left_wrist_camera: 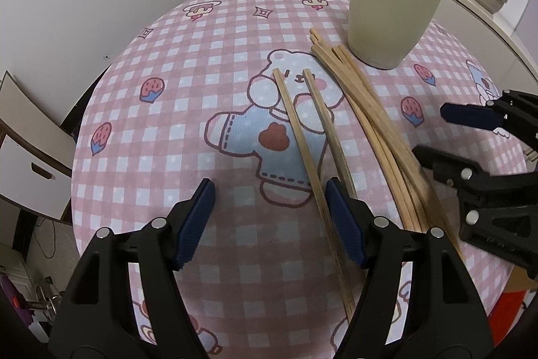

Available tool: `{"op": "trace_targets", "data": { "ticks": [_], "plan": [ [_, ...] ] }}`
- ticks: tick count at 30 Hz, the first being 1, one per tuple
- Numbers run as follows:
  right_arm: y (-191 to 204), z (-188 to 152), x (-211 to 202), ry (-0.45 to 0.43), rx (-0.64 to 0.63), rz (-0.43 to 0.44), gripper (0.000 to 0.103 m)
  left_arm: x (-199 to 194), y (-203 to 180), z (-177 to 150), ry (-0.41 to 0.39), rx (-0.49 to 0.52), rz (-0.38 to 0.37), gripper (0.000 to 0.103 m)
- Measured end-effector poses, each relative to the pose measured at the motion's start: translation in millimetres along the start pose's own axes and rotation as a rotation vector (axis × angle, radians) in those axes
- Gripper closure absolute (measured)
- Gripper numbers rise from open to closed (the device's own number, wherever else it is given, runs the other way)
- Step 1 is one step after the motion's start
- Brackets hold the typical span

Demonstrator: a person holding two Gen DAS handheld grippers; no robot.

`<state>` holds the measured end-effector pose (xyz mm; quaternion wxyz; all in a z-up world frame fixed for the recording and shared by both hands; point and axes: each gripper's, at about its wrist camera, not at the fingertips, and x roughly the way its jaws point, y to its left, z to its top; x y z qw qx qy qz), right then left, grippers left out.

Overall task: Organize utensils
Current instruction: 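Close the left gripper on one chopstick while the right gripper closes on another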

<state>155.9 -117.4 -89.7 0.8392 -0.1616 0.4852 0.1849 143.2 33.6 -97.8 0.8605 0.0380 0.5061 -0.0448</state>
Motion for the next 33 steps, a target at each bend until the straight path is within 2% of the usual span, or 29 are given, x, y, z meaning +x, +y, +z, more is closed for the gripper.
{"op": "trace_targets", "data": {
  "ticks": [6, 8, 17, 21, 22, 25, 33],
  "plan": [
    [-3, 3, -10, -0.038, 0.025, 0.002, 0.057, 0, 2, -1, -0.004, 0.001, -0.005, 0.035],
    [-1, 4, -11, -0.028, 0.021, 0.024, 0.057, -1, 1, -1, -0.005, 0.000, -0.005, 0.035],
    [8, 8, 1, 0.017, -0.010, 0.010, 0.057, 0, 2, -2, -0.011, 0.002, -0.008, 0.035],
    [15, 10, 5, 0.033, -0.036, -0.001, 0.063, 0, 2, -2, -0.010, -0.001, -0.007, 0.035],
    [17, 12, 6, 0.036, -0.040, 0.002, 0.069, 0, 3, -3, -0.010, -0.001, -0.007, 0.035],
    [17, 18, 9, 0.042, -0.054, -0.004, 0.076, 0, 3, -2, -0.007, 0.000, -0.007, 0.035],
    [22, 43, 22, 0.096, -0.102, 0.012, 0.079, 10, 4, 18, 0.035, 0.019, -0.025, 0.035]
  ]
}}
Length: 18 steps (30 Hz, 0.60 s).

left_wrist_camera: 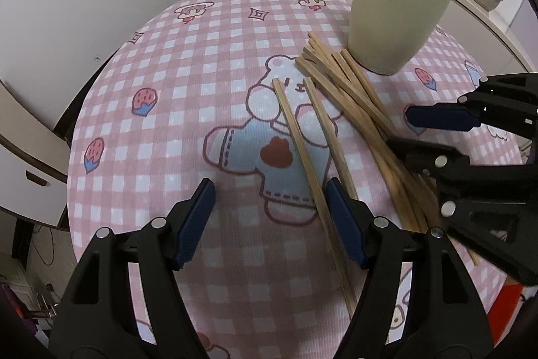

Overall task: Organize utensils
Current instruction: 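Close the left gripper on one chopstick while the right gripper closes on another, then lift both held chopsticks upright above the green cup with both grippers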

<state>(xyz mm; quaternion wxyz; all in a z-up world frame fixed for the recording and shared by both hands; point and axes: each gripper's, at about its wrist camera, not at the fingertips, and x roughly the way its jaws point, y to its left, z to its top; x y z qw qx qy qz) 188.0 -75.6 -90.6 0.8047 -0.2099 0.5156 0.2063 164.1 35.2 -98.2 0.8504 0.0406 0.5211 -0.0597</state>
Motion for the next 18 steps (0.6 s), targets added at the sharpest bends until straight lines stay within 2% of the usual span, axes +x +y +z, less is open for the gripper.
{"op": "trace_targets", "data": {
  "ticks": [3, 5, 10, 15, 18],
  "plan": [
    [-4, 10, 6, 0.032, 0.007, 0.059, 0.091, 4, -1, 8, 0.009, 0.004, -0.002, 0.035],
    [-9, 15, 9, 0.048, 0.023, 0.096, 0.093, 6, -4, 12, 0.010, 0.008, -0.002, 0.037],
    [-21, 14, 12, 0.053, 0.077, 0.179, 0.098, 5, -5, 17, -0.005, 0.010, -0.022, 0.071],
    [-30, 8, 7, 0.026, 0.127, 0.244, 0.099, 6, 2, 20, -0.021, -0.010, -0.058, 0.089],
    [-33, 2, -1, -0.008, 0.138, 0.260, 0.099, 6, 5, 21, -0.032, -0.031, -0.086, 0.091]
  ]
}}
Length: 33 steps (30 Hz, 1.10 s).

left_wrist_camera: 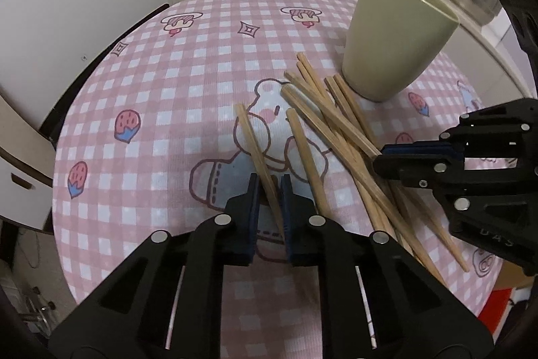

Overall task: Organize utensils
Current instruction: 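Lift both held chopsticks upright above the green cup with both grippers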

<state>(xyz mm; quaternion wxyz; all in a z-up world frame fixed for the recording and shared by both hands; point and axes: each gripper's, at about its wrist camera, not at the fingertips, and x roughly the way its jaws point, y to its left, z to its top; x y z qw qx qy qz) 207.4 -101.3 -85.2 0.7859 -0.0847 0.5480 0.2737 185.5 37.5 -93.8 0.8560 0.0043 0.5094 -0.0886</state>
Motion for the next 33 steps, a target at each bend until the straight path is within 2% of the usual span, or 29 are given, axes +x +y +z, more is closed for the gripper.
{"op": "trace_targets", "data": {
  "ticks": [3, 7, 18, 25, 33],
  "plan": [
    [0, -3, -11, -0.041, 0.002, 0.019, 0.099, -2, 2, 0, -0.026, -0.021, -0.037, 0.097],
    [1, -5, -23, -0.099, -0.005, 0.043, 0.099, -13, 6, 0, -0.092, -0.056, -0.050, 0.097],
    [14, -10, -57, -0.288, -0.044, 0.056, 0.099, -78, 8, -1, -0.365, -0.121, -0.098, 0.097],
    [22, -15, -93, -0.449, -0.055, 0.055, 0.099, -124, -6, -3, -0.536, -0.094, -0.078, 0.097],
    [12, -14, -129, -0.631, -0.039, 0.035, 0.099, -154, -19, 12, -0.631, -0.073, -0.108, 0.097]
  ]
}}
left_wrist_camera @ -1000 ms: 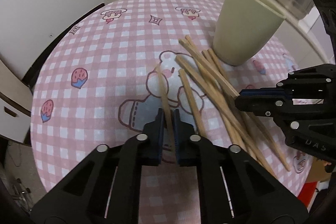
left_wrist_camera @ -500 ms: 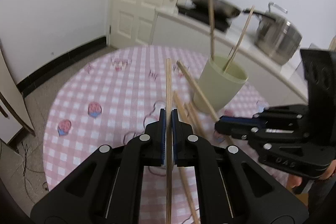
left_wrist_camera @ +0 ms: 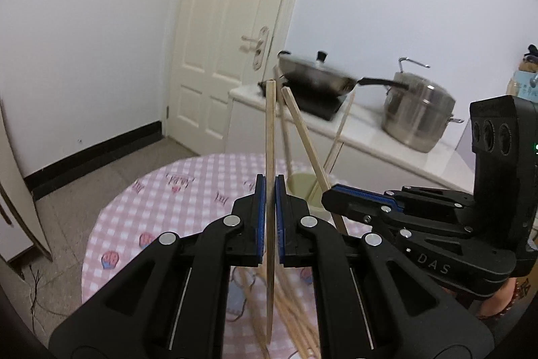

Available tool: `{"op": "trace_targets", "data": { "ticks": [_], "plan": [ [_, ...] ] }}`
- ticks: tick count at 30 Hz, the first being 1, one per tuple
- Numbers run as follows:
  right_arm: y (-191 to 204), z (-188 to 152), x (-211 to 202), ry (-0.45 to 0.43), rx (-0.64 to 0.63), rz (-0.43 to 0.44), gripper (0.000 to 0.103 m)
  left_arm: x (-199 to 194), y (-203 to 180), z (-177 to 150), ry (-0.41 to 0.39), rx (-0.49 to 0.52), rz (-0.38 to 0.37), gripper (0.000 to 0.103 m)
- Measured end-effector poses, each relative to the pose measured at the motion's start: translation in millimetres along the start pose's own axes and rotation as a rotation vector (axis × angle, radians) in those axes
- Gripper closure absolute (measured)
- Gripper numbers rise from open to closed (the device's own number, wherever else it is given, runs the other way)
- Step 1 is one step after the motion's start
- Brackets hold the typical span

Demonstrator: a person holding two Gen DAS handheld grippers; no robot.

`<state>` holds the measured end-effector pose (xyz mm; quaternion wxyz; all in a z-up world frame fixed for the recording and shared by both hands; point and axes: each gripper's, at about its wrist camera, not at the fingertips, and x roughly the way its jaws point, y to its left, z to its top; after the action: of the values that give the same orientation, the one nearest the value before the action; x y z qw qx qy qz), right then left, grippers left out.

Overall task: Organize utensils
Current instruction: 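Lift both held chopsticks upright above the green cup with both grippers, then lower both chopsticks into the green cup with both grippers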

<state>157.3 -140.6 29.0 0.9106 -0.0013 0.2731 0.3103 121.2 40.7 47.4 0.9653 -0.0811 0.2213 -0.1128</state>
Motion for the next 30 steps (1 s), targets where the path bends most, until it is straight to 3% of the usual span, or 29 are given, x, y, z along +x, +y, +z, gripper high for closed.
{"op": "trace_targets", "data": {
  "ticks": [9, 22, 30],
  "plan": [
    [-14, 22, -24, -0.184, 0.000, -0.026, 0.099, -13, -21, 33, -0.128, 0.011, -0.028, 0.097],
    [-40, 23, -17, -0.467, -0.024, -0.098, 0.099, -12, -58, 64, -0.321, 0.080, -0.037, 0.097],
    [-57, 37, -12, -0.595, -0.055, -0.114, 0.099, 10, -58, 64, -0.336, 0.073, -0.033, 0.097]
  ]
}}
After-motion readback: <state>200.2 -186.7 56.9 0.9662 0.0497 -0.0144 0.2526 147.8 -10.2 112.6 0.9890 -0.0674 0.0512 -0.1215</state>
